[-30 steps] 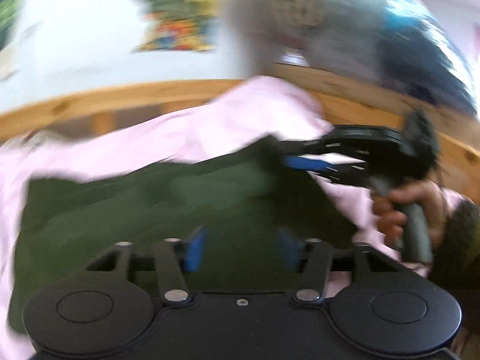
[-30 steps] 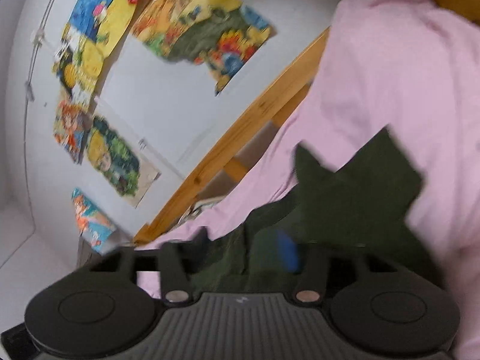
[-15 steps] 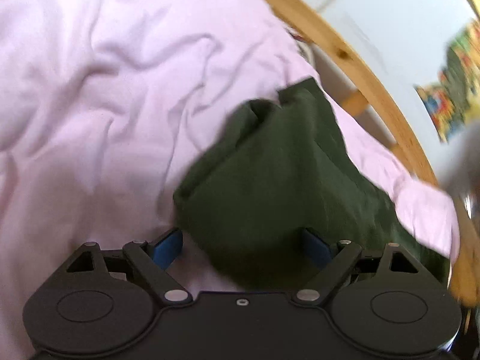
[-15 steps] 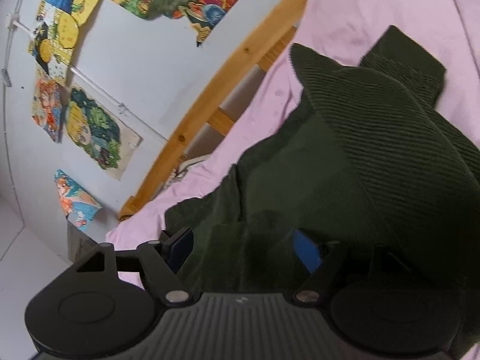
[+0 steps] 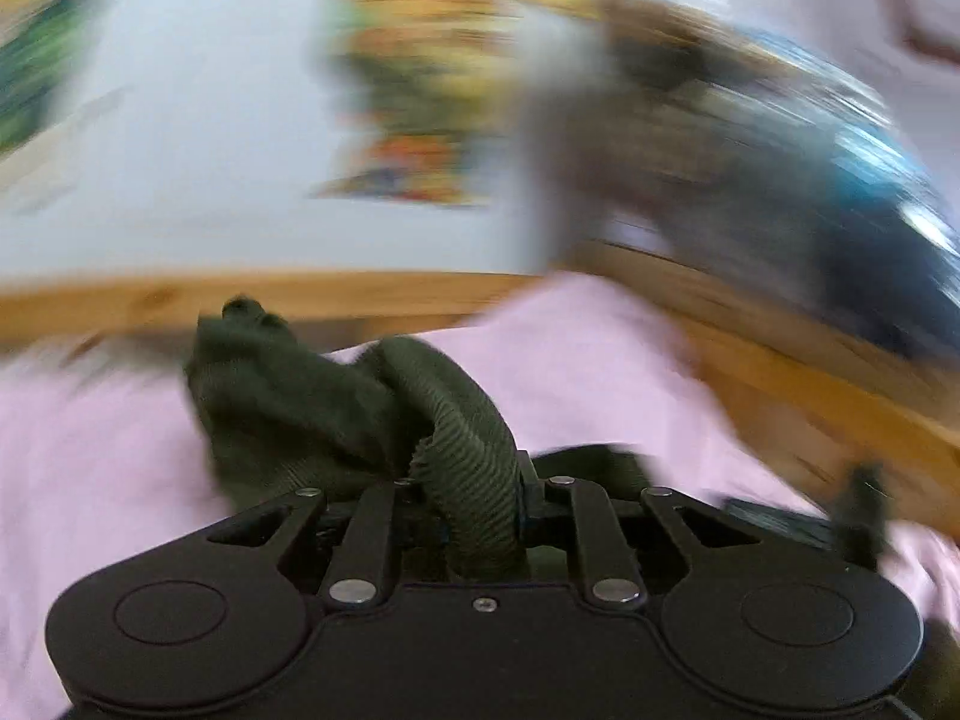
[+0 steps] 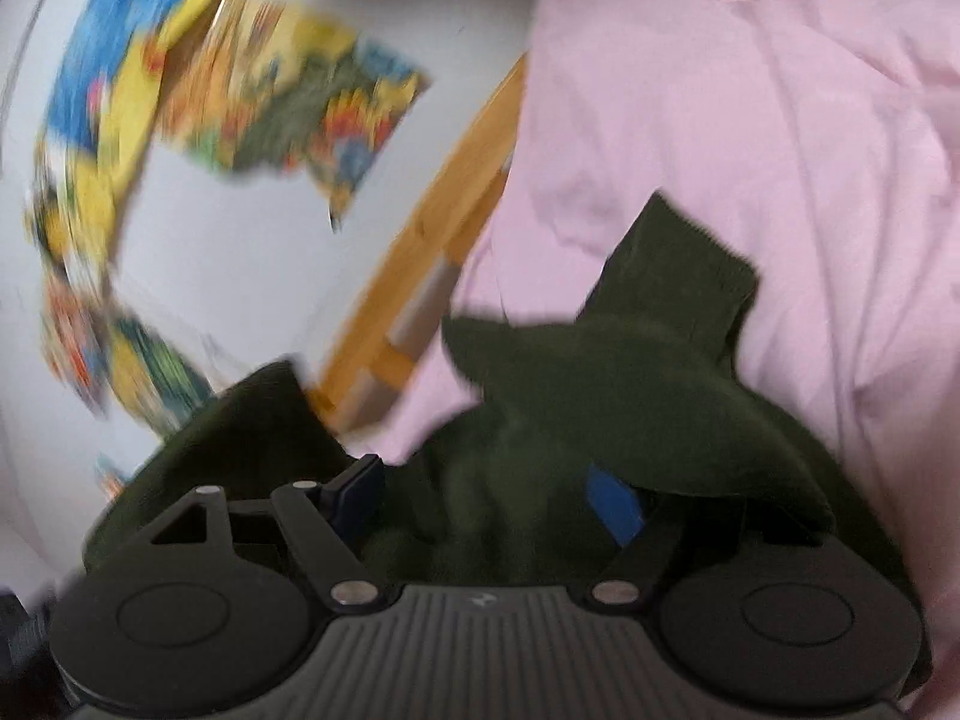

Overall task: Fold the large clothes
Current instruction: 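Lay the folded bundle down and open both grippers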

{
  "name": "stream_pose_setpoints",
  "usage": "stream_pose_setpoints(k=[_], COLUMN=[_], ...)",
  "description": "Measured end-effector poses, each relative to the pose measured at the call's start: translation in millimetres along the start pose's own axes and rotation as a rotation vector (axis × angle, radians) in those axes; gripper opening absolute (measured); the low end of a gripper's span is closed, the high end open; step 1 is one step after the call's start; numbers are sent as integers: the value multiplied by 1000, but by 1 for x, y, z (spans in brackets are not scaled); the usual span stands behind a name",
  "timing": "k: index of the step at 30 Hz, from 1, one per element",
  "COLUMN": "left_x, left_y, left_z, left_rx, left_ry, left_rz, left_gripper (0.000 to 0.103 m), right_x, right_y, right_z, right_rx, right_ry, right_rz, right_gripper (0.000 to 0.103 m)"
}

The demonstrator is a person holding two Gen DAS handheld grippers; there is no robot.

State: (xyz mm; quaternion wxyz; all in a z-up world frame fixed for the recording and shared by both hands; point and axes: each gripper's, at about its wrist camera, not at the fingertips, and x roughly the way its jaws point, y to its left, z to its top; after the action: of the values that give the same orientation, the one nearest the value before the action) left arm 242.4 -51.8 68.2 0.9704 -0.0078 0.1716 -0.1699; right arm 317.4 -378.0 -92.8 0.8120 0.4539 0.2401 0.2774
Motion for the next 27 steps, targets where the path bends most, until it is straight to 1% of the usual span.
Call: stream_pose_setpoints(k=[1, 2, 3, 4, 5, 6, 10, 13, 14, 15, 17, 19, 20, 21, 22, 23, 24, 27], left_x=[10, 21, 30, 38, 45, 50, 61, 66, 65, 65, 62, 57, 60, 62, 64, 66, 68, 75], left_y=[-21, -42, -58, -71, -79, -86, -95, -89, -89, -91, -96, -102, -105, -108, -110, -113, -116, -122], left_z=[5, 7, 5, 0, -5, -12, -35, -32, -32, -36, -39, -44, -46, -48, -48, -47, -46, -43], left_rx=[71, 138, 181, 213, 230, 241, 249, 248, 256, 267, 290, 320, 331, 338, 347, 357, 363, 363], left_ry=[25, 53, 76, 100, 120, 141, 199, 199, 199, 205, 223, 234, 238, 242, 242, 238, 233, 223], left_rz=[-58, -113, -150, -184, -206, -222, -222, -216, -218, -221, -224, -226, -231, -237, -244, -249, -257, -304], left_gripper=[18, 18, 18, 18, 18, 18, 18, 18, 18, 18, 18, 18, 18, 18, 18, 18, 18, 18], right_x=[-6, -10, -14, -17, -17, -17, -8, 3, 5, 7, 7, 5, 4, 3, -1, -5, -10, -31], right_y=[-8, -15, -23, -31, -38, -43, -57, -61, -59, -54, -39, -24, -17, -11, -6, -2, 2, 9], right_z=[6, 11, 15, 18, 19, 19, 14, 12, 13, 16, 25, 36, 40, 43, 46, 47, 48, 53], right_rx=[61, 106, 152, 207, 246, 277, 378, 449, 443, 409, 308, 197, 147, 93, 41, 2, -37, -110], right_ry=[-20, -33, -41, -37, -24, -9, 69, 87, 84, 78, 71, 67, 64, 66, 66, 56, 41, -1], right_rz=[48, 88, 133, 193, 238, 277, 394, 451, 455, 449, 418, 407, 379, 345, 312, 271, 228, 188], right_gripper=[79, 84, 91, 95, 100, 103, 103, 103, 103, 103, 103, 97, 90, 75, 64, 38, 30, 27])
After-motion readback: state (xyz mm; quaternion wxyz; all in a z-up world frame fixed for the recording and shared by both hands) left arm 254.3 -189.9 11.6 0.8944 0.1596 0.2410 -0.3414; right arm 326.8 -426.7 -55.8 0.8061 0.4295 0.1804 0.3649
